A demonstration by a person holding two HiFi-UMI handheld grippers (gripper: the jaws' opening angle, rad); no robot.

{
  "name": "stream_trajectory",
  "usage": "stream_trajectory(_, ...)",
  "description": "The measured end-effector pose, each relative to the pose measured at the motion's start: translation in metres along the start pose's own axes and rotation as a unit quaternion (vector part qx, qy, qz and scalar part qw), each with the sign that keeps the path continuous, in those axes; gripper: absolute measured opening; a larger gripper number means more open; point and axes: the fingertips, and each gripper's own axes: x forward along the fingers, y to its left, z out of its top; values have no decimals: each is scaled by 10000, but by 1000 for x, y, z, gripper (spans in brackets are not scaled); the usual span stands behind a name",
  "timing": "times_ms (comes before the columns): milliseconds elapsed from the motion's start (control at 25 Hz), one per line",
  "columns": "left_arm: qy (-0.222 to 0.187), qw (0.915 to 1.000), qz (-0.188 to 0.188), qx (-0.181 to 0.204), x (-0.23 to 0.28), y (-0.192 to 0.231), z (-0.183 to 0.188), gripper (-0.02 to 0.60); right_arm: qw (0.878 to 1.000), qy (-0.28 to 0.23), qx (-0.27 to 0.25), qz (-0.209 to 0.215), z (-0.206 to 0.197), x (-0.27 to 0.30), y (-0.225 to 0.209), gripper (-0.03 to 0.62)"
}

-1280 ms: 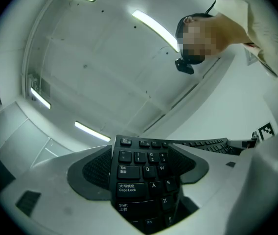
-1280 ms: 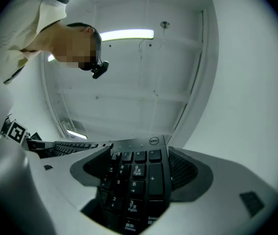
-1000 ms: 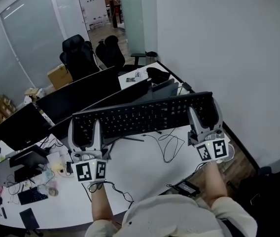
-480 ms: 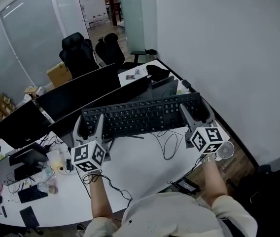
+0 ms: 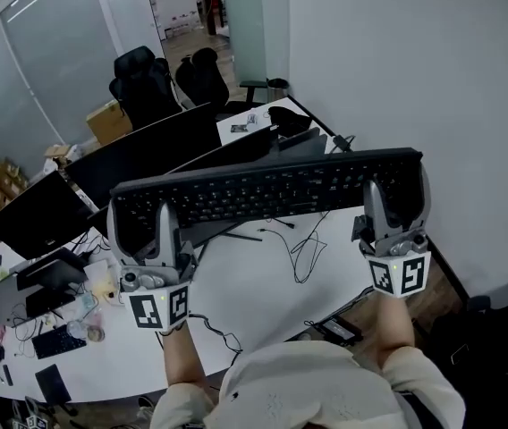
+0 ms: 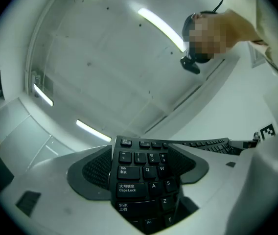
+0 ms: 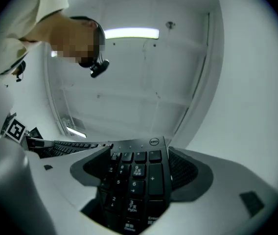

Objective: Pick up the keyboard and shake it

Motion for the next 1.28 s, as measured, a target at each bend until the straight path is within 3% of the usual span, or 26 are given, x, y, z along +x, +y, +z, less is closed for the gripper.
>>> stream_trajectory(120, -641, 9977, -120, 161, -16, -9, 29, 331, 9978, -652, -102, 82, 27, -14, 5, 356)
stream_trajectory(200, -641, 9978, -151, 106, -17, -9, 31, 331, 9975, -691, -147, 91, 34, -18, 7, 356)
stream_trajectory(320, -238, 9997, -26, 51, -8, -2, 15, 331, 9996, -278, -54, 74, 16, -6, 4, 356)
stream_trajectory(480, 923, 9955, 163, -131, -5, 7, -29, 331, 9958, 862, 312, -74, -36, -4, -1, 356)
stream_trajectory(600, 1963, 9796, 302, -316, -10, 12, -71, 331, 9803, 1862, 612, -224, -81, -12, -5, 356)
stream_trajectory(760, 3302, 9394, 515, -761, -27, 19, -129, 331, 9436, 3172, 874, -370, -135, -27, -7, 354)
stream_trajectory(840, 3687, 9229, 615, -927, -39, 22, -150, 331, 9284, 3581, 907, -390, -152, -35, -4, 356)
stream_trajectory(960, 3904, 9125, 692, -1005, -49, 22, -165, 331, 9173, 3856, 921, -384, -164, -41, -3, 356)
stream_trajectory(1040, 3851, 9150, 671, -997, -48, 21, -164, 331, 9194, 3813, 887, -387, -162, -40, -5, 356)
stream_trajectory(1120, 3633, 9250, 615, -933, -40, 19, -154, 331, 9293, 3579, 823, -381, -151, -35, -6, 356)
stream_trajectory(1280, 2725, 9591, 396, -653, -15, 18, -115, 331, 9614, 2651, 656, -325, -115, -17, -7, 354)
